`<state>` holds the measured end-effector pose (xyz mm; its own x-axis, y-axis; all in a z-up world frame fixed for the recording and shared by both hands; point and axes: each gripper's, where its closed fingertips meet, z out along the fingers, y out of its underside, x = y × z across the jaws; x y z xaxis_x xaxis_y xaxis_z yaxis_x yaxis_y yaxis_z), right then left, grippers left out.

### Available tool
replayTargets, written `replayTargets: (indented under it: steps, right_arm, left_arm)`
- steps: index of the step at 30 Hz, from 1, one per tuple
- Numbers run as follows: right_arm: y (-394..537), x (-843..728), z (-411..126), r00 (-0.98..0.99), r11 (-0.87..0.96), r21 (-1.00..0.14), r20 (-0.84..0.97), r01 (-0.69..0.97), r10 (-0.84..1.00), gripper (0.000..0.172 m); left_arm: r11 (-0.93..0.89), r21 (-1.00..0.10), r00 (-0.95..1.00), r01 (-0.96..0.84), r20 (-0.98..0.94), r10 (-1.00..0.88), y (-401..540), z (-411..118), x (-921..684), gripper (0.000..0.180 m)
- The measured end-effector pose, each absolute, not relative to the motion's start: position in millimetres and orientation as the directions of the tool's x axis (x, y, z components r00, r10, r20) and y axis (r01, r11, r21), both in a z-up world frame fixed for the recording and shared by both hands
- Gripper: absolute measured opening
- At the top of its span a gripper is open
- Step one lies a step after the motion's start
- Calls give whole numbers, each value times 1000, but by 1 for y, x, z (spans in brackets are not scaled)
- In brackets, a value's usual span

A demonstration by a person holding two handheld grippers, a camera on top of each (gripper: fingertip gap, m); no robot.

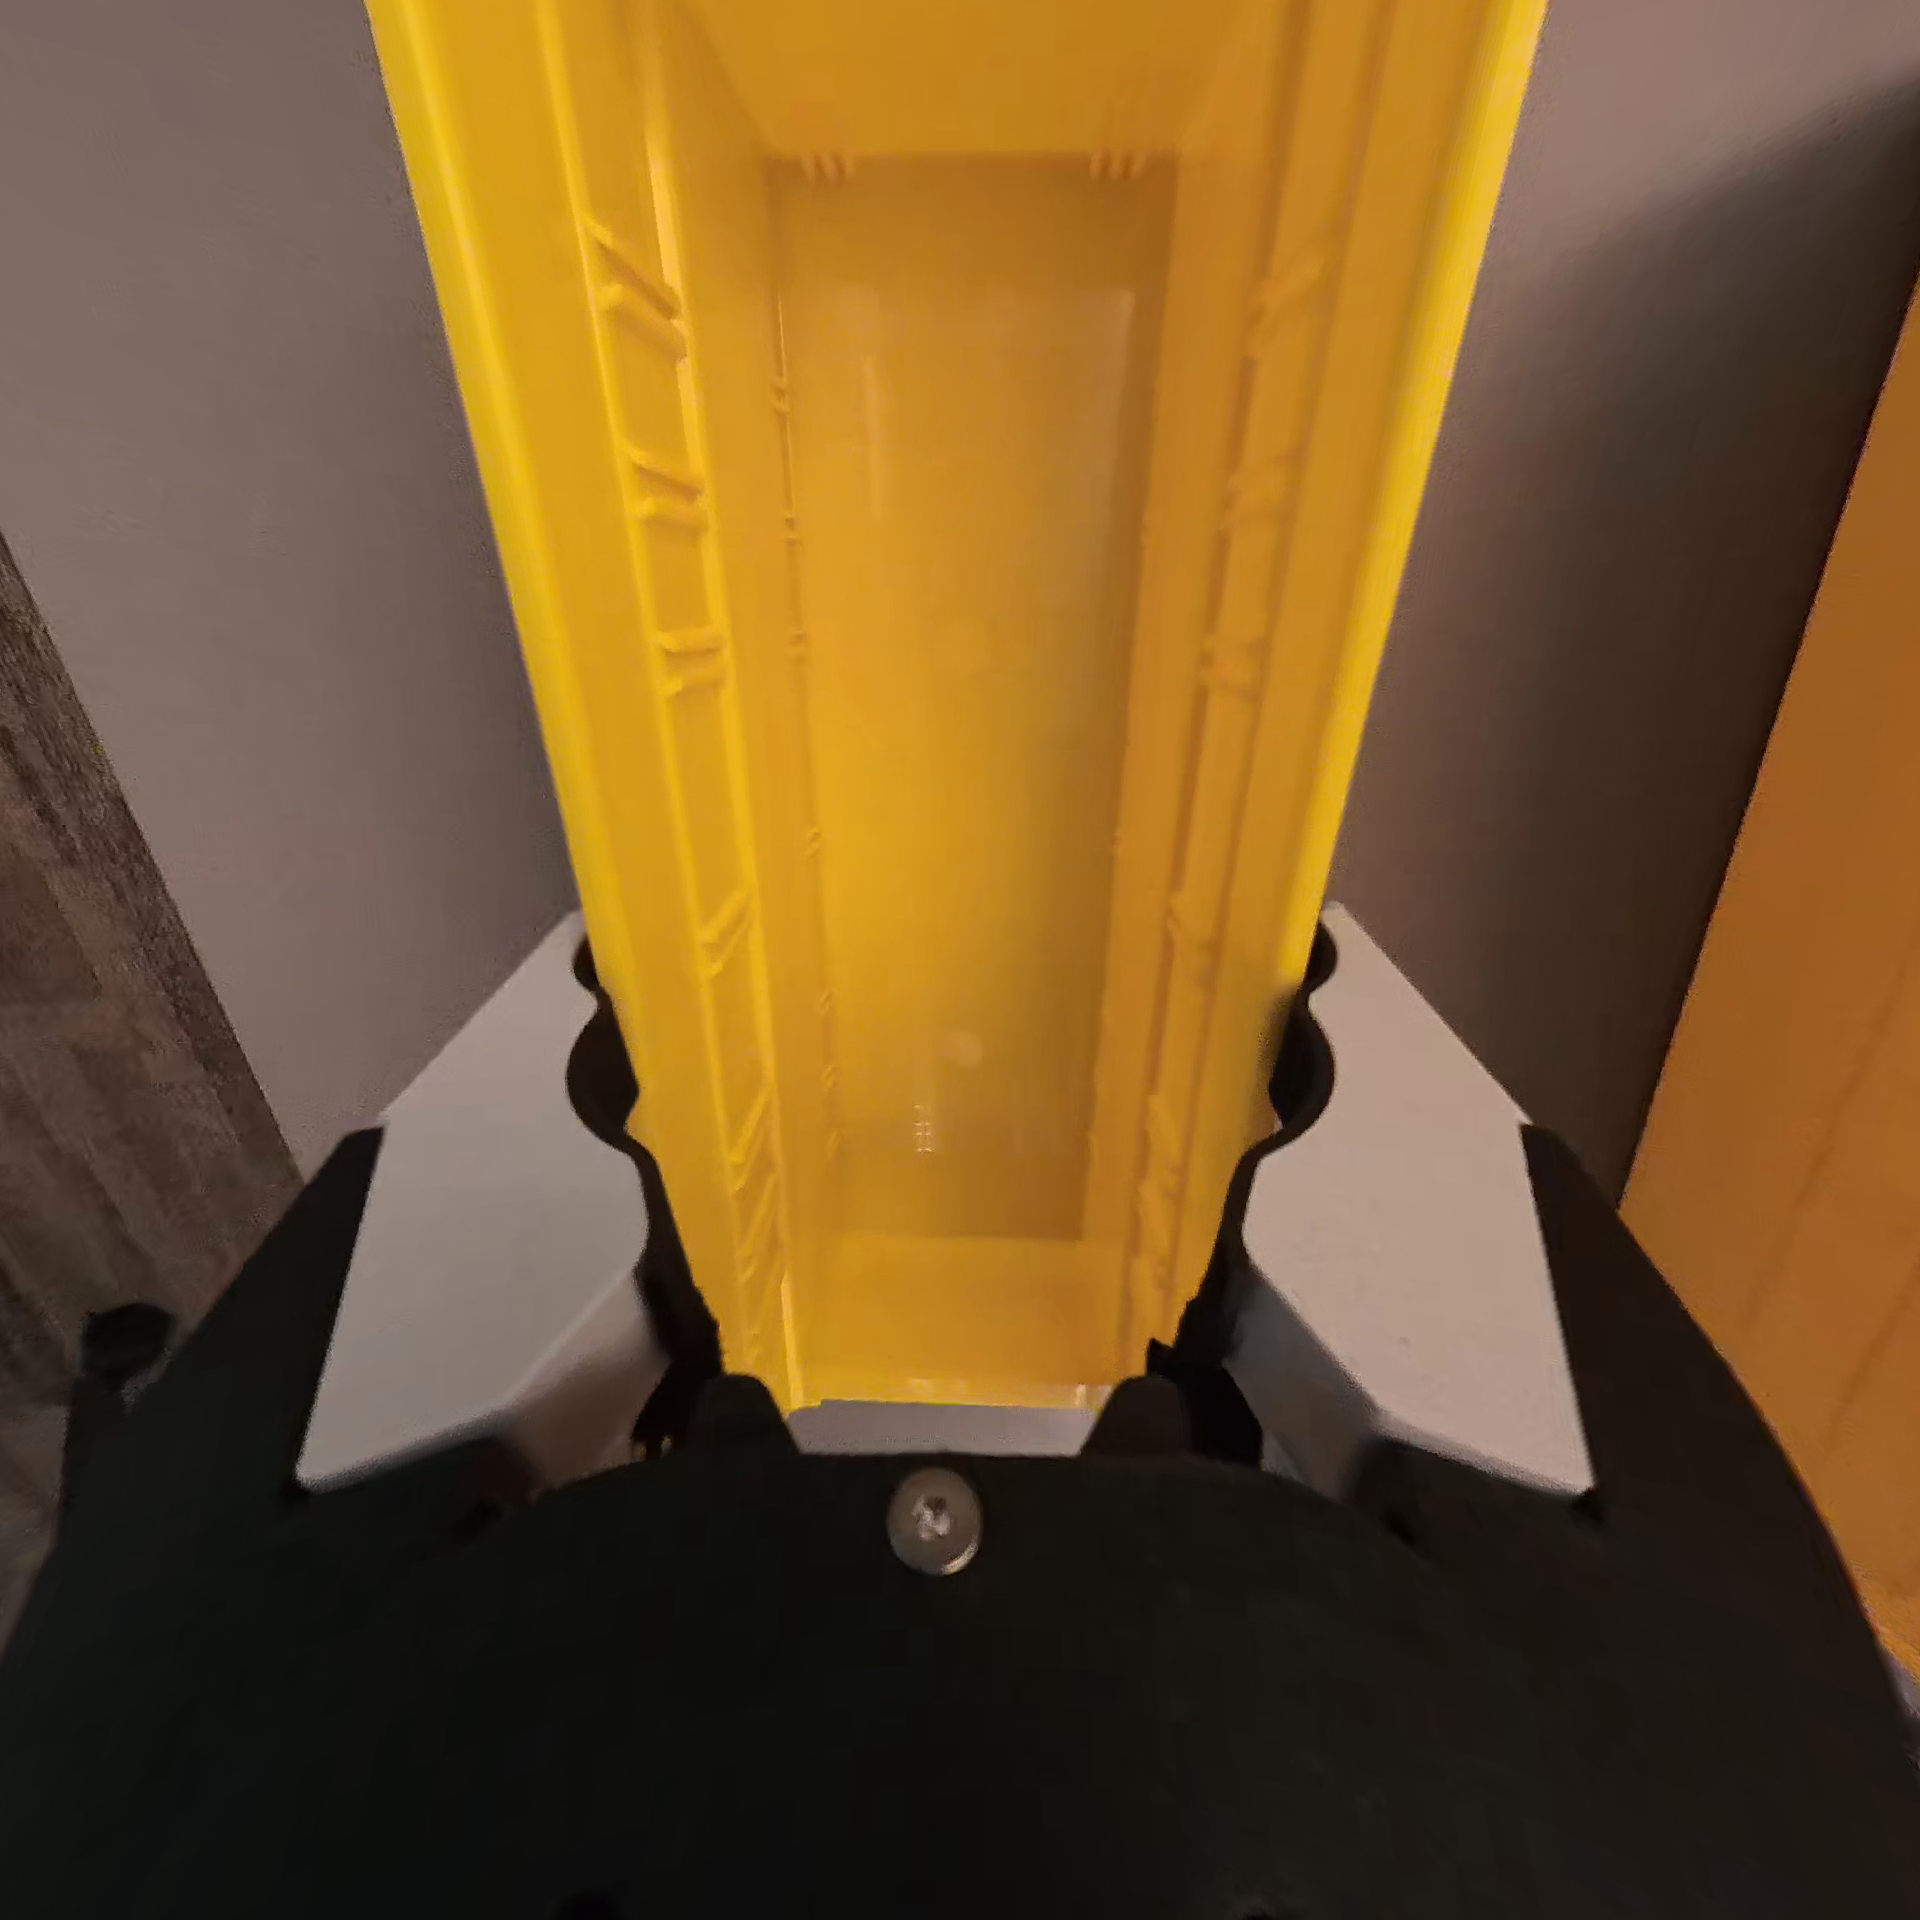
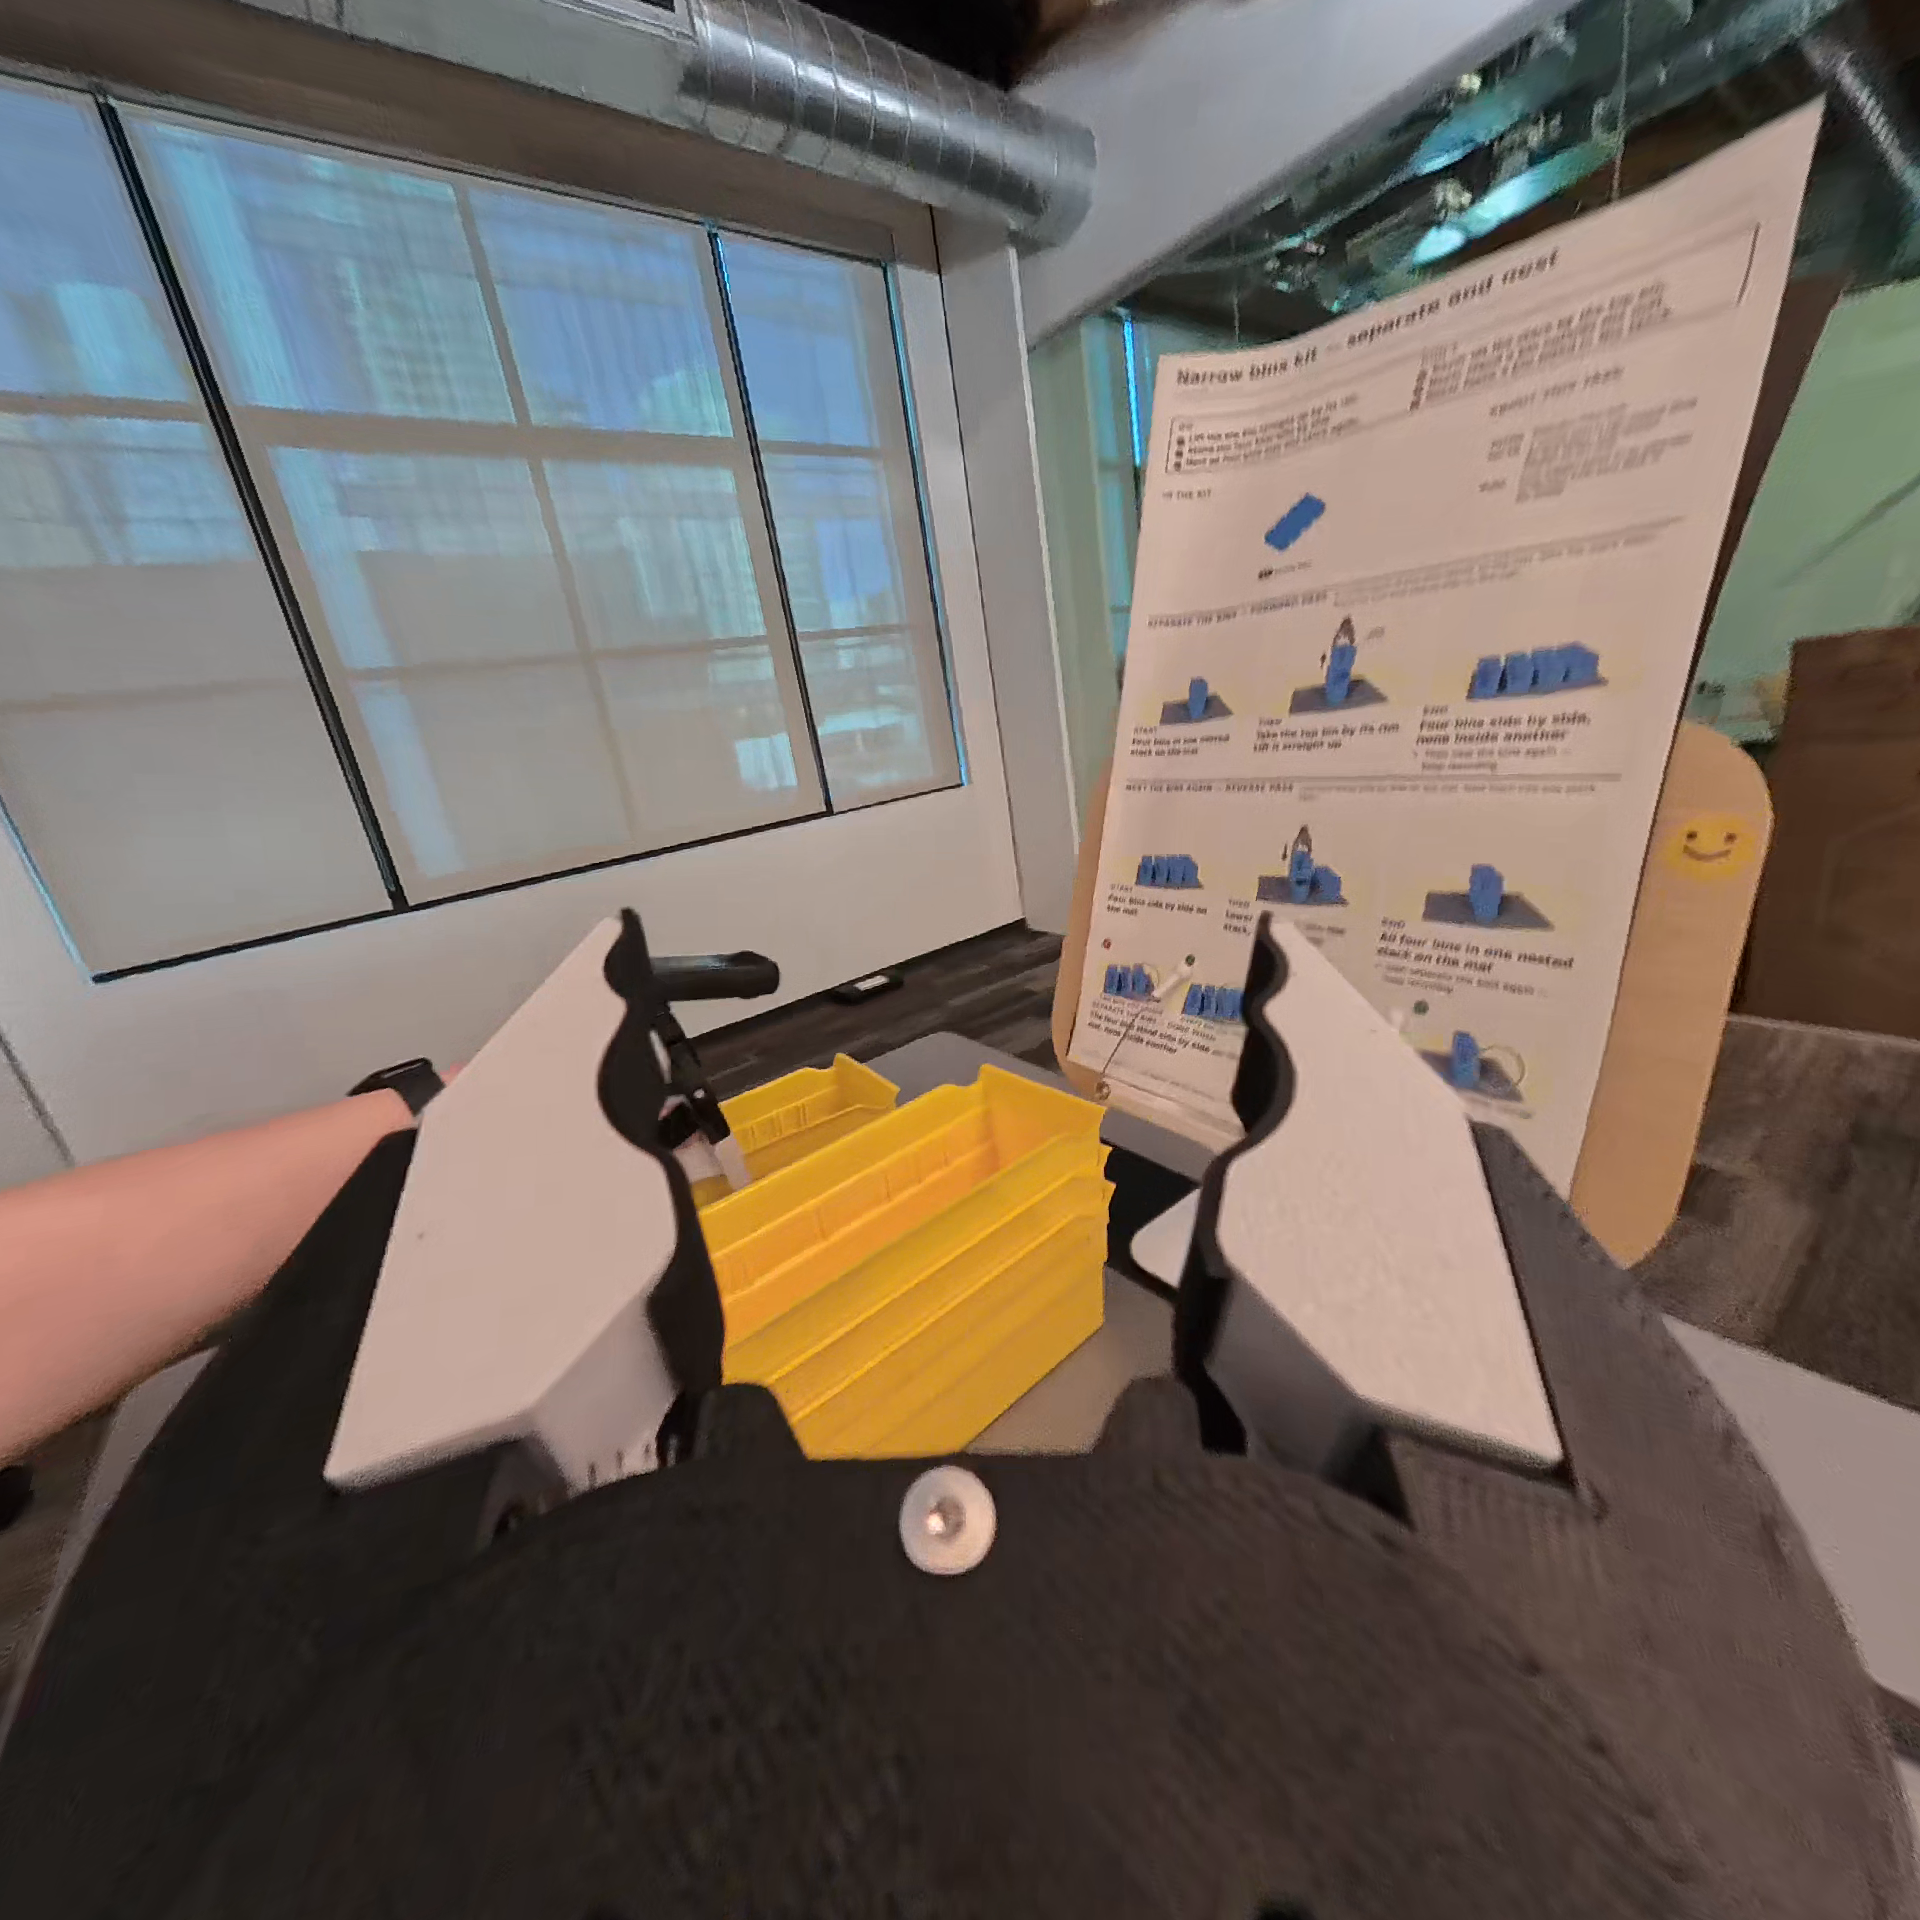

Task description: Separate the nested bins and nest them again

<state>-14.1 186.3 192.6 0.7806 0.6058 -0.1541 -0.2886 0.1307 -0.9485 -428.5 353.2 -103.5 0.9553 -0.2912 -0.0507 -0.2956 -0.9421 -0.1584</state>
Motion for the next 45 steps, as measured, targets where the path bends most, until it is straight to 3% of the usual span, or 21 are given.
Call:
replayTargets:
  steps: [4,13,21,27,32,45]
  right_arm:
    - [189,-14,187,734,58,-939,-226,-339,640,113]
    - [173,13,205,726,107,-896,-273,-430,631,108]
    - [178,23,197,683,34,-874,-354,-485,639,107]
    - [179,43,196,676,35,-848,-396,-529,622,106]
    - [174,60,197,656,33,-821,-430,-569,620,104]
    - [155,76,204,628,36,-811,-424,-584,653,101]
  left_arm:
    - [-964,-130,973,-231,-51,-226,348,-102,-427,117]
    - [-980,-108,985,-165,-67,-158,326,-81,-427,111]
    - [-978,-175,991,-112,-86,-98,306,26,-411,114]
    - [-961,-213,977,-174,84,-196,278,90,-314,117]
    - [-960,-198,949,-199,204,-239,272,82,-238,116]
    - [-970,-149,978,-192,46,-201,298,22,-214,115]
